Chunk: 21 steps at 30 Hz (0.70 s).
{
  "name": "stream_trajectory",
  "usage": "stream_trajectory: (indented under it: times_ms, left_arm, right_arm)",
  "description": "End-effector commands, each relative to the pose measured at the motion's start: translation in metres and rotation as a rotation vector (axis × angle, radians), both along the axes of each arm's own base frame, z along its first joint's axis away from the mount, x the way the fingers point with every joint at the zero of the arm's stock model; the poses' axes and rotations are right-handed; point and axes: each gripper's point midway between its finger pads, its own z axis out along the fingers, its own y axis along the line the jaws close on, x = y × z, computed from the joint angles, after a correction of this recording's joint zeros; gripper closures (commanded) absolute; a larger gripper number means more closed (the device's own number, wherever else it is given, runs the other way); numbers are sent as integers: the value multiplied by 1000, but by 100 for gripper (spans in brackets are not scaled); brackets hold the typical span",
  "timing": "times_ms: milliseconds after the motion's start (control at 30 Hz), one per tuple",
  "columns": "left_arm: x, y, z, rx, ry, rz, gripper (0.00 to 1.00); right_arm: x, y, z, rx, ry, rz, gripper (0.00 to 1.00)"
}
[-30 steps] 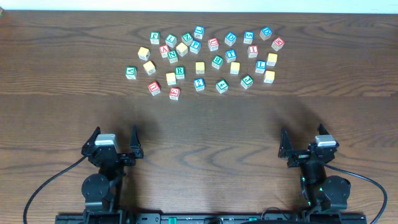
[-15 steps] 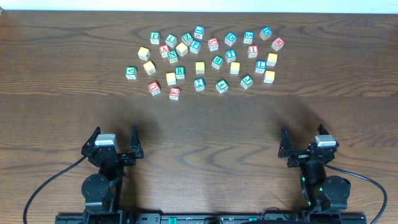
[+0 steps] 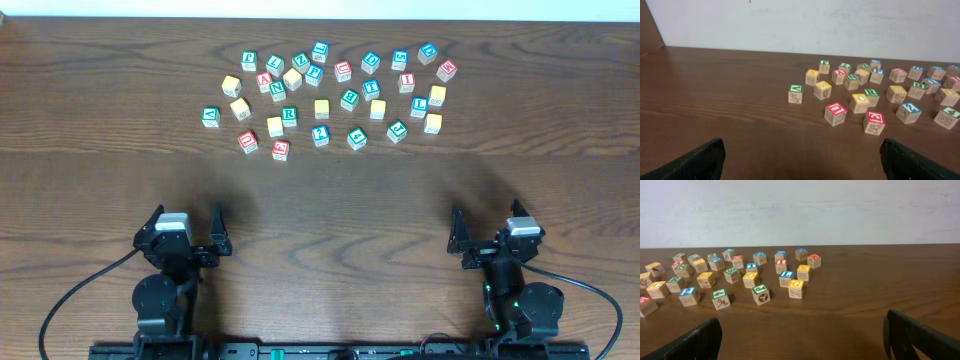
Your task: Spell out ROBOT
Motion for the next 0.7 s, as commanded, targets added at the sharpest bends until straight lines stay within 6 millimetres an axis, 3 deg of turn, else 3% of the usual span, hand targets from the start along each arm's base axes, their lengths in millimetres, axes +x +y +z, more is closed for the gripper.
stream_trajectory:
  times_ms: [0, 667]
  left_arm:
    - [0, -1, 23, 17, -41, -8, 2]
    - [10, 0, 55, 16, 7, -8, 2]
  right_arm:
    - [0, 1, -1, -15, -1, 3, 1]
    - [0, 1, -1, -15, -1, 3, 1]
